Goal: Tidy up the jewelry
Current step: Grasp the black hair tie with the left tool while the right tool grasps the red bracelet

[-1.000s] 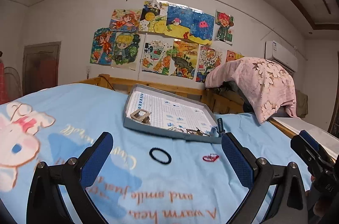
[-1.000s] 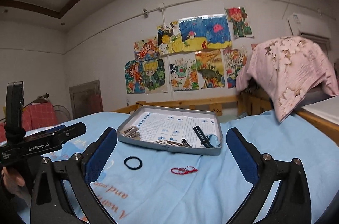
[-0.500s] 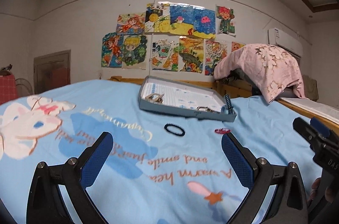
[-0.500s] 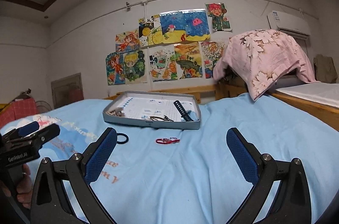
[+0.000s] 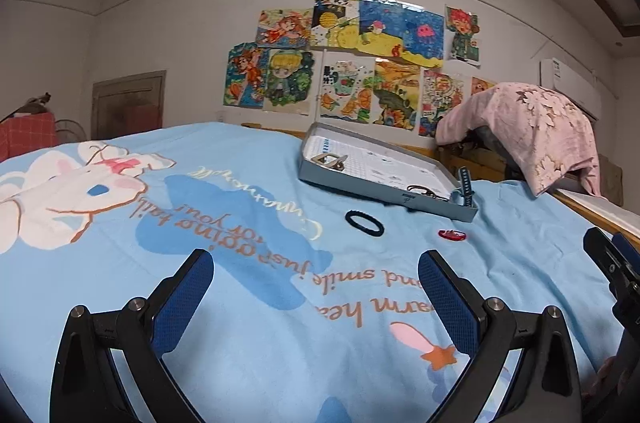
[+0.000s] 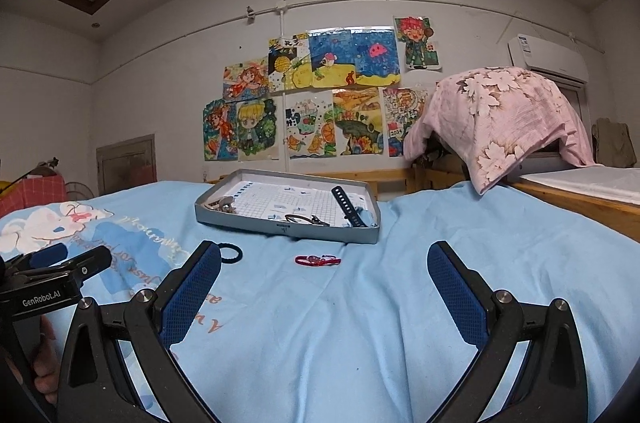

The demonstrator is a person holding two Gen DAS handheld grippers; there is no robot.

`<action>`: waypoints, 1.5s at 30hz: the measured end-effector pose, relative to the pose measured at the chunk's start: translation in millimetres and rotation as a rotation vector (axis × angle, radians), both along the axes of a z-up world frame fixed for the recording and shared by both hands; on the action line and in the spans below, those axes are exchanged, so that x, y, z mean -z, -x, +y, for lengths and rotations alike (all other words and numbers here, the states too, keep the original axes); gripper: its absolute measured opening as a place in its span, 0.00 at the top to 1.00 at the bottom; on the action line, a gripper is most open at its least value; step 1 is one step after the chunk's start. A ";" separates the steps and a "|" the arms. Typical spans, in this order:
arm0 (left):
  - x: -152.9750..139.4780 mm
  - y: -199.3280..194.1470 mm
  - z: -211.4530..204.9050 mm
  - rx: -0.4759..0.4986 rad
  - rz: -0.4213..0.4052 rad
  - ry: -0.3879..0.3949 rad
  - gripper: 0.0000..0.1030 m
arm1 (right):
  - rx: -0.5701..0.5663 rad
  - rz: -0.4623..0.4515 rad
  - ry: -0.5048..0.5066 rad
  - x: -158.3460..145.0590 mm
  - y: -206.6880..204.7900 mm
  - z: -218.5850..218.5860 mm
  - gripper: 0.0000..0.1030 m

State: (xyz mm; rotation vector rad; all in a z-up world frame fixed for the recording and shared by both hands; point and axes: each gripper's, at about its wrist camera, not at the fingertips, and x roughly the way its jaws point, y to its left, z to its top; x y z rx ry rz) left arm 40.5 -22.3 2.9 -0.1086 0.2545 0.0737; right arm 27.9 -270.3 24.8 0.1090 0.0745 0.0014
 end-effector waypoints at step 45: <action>7.6 -213.5 -19.6 0.230 0.266 -0.073 0.02 | -0.251 0.372 -0.109 23.8 -220.3 -20.2 0.28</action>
